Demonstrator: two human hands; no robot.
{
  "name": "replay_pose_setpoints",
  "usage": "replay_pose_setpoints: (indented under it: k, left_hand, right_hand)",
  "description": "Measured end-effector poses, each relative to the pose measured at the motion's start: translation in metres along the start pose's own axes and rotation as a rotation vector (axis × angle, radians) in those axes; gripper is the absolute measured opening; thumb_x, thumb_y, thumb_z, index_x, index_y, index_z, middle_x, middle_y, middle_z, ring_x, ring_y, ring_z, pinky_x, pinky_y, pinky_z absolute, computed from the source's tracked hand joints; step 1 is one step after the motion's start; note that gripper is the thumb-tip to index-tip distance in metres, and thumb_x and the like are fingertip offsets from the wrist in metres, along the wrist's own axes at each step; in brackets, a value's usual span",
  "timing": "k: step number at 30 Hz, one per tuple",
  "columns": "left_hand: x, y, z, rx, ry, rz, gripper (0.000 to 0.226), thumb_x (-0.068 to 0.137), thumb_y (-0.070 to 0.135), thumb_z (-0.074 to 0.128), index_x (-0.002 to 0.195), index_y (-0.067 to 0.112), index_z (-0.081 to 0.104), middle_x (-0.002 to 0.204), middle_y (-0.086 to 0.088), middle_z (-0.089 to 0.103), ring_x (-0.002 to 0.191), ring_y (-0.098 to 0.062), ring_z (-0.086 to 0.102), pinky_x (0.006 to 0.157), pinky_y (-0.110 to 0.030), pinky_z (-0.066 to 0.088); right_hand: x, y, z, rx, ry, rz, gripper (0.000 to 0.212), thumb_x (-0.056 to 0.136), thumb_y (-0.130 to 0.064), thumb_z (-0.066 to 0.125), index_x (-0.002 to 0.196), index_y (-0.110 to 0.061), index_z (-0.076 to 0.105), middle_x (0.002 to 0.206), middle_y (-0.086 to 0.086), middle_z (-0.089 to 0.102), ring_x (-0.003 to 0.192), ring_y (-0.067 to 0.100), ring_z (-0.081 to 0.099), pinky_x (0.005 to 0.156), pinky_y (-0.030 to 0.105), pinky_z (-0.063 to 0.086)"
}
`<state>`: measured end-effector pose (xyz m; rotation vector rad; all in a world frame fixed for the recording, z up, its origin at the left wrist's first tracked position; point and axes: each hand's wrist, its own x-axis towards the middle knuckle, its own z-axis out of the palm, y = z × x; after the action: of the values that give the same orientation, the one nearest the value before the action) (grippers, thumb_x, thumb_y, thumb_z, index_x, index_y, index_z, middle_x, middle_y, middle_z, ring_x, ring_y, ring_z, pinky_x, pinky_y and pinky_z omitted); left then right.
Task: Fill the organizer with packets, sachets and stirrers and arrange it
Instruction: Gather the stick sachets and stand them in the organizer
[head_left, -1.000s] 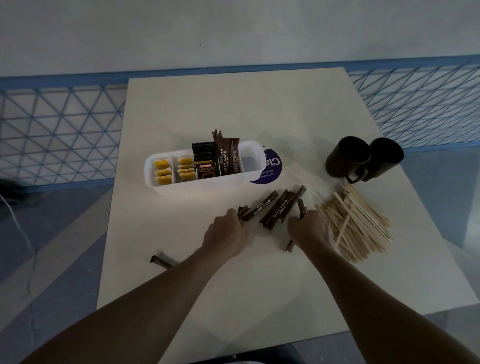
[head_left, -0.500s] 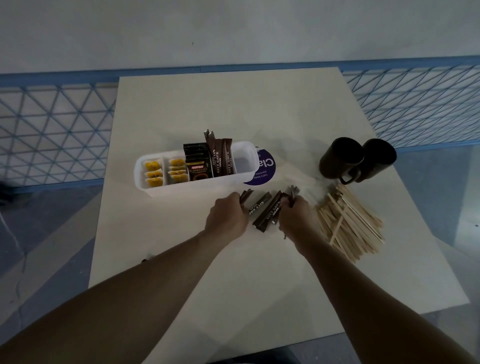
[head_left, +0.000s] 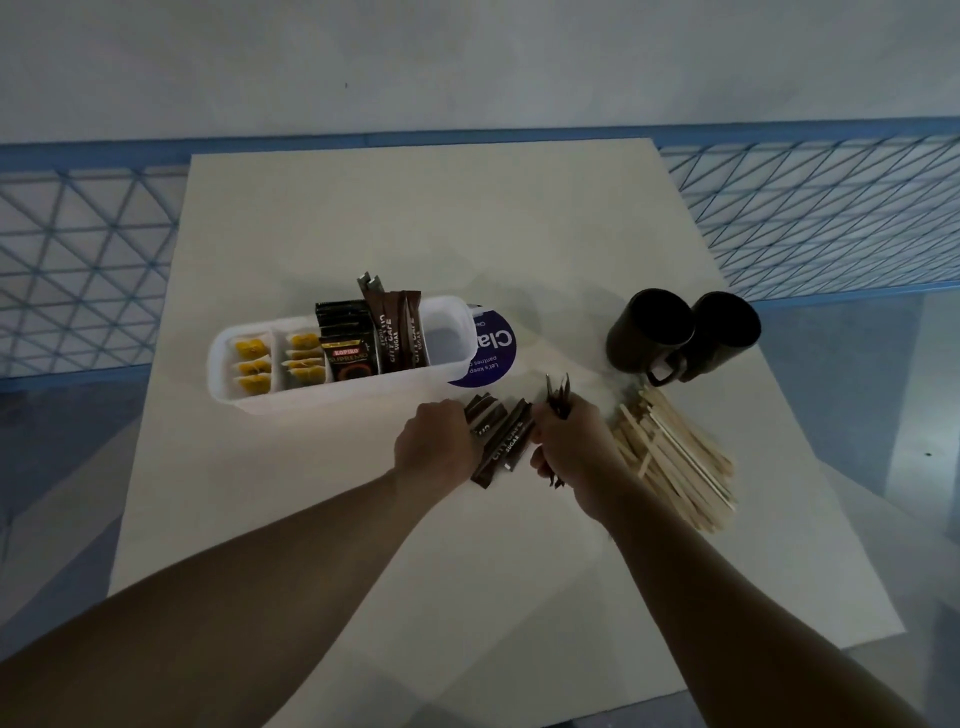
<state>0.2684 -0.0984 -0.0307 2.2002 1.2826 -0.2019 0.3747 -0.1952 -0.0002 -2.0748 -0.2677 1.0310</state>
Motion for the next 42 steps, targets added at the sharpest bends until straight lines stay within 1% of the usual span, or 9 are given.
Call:
replay_pose_setpoints:
  k: [8,13,18,21,27,29,34,38,42]
  left_hand:
    - [0.002,0.011,-0.004,-0.032,-0.081,-0.062,0.028,0.089,0.035,0.06,0.103,0.011,0.06,0.089,-0.003,0.065,0.08,-0.023,0.066,0.073,-0.037,0.059]
    - [0.005,0.016,-0.019,-0.121,-0.214,-0.082,0.023,0.097,0.024,0.048,0.113,0.008,0.05,0.093,-0.006,0.059,0.077,-0.023,0.064,0.054,-0.027,0.052]
    - [0.009,0.023,-0.038,-0.256,-0.268,-0.133,0.024,0.099,0.017,0.043,0.113,0.005,0.058,0.11,-0.011,0.065,0.094,-0.025,0.063,0.061,-0.025,0.043]
    - [0.017,0.023,-0.055,-0.436,-0.254,-0.157,0.023,0.096,0.015,0.048,0.115,0.01,0.059,0.11,-0.013,0.065,0.096,-0.027,0.063,0.084,-0.042,0.052]
    - [0.021,0.014,-0.102,-0.78,-0.095,-0.073,0.016,0.096,0.011,0.049,0.091,0.018,0.062,0.088,-0.012,0.063,0.086,-0.027,0.06,0.087,-0.046,0.051]
    - [0.027,0.008,-0.11,-0.859,0.001,-0.099,0.014,0.096,0.009,0.048,0.097,0.014,0.061,0.09,-0.011,0.065,0.09,-0.028,0.065,0.089,-0.046,0.053]
    - [0.039,-0.005,-0.121,-1.001,0.223,-0.128,0.019,0.095,0.007,0.047,0.107,0.012,0.062,0.087,-0.005,0.067,0.076,-0.017,0.062,0.072,-0.036,0.052]
    - [0.044,-0.01,-0.116,-1.045,0.298,-0.139,0.019,0.095,0.009,0.049,0.109,0.013,0.061,0.091,-0.005,0.068,0.075,-0.014,0.065,0.06,-0.025,0.052]
    - [0.051,-0.018,-0.103,-1.037,0.334,-0.096,0.011,0.094,0.013,0.054,0.102,0.015,0.061,0.087,-0.002,0.067,0.081,-0.017,0.066,0.066,-0.029,0.053]
  right_hand:
    - [0.024,-0.011,-0.002,-0.024,-0.059,-0.018,0.024,0.103,-0.025,0.047,0.117,-0.009,0.059,0.081,0.007,0.062,0.065,0.018,0.059,0.053,0.027,0.047]
    - [0.033,-0.025,0.0,0.057,-0.065,-0.017,0.013,0.101,-0.022,0.051,0.103,-0.014,0.061,0.081,0.005,0.063,0.067,0.016,0.057,0.06,0.031,0.049]
    - [0.038,-0.049,0.008,0.127,-0.056,-0.043,0.015,0.097,-0.015,0.052,0.087,-0.019,0.062,0.074,0.002,0.061,0.064,0.017,0.052,0.063,0.035,0.045]
    - [0.038,-0.066,0.014,0.152,-0.054,-0.065,0.023,0.095,-0.008,0.048,0.082,-0.02,0.063,0.069,0.001,0.06,0.063,0.018,0.052,0.065,0.037,0.041]
    - [0.044,-0.099,0.038,0.245,-0.067,-0.098,0.023,0.097,0.0,0.046,0.094,-0.014,0.065,0.078,0.004,0.063,0.064,0.017,0.057,0.064,0.034,0.051]
    - [0.046,-0.108,0.046,0.288,-0.081,-0.105,0.024,0.096,0.001,0.046,0.093,-0.013,0.065,0.078,0.004,0.063,0.062,0.017,0.056,0.062,0.032,0.048]
    - [0.047,-0.128,0.07,0.355,-0.155,-0.159,0.025,0.094,0.005,0.046,0.093,-0.011,0.066,0.074,0.004,0.063,0.067,0.017,0.057,0.063,0.032,0.049]
    - [0.05,-0.133,0.089,0.382,-0.174,-0.211,0.023,0.094,0.001,0.049,0.091,-0.014,0.066,0.072,0.002,0.062,0.07,0.017,0.057,0.065,0.032,0.049]
    - [0.052,-0.13,0.104,0.395,-0.154,-0.227,0.023,0.096,-0.002,0.05,0.091,-0.018,0.066,0.077,-0.001,0.065,0.075,0.014,0.06,0.066,0.029,0.05]
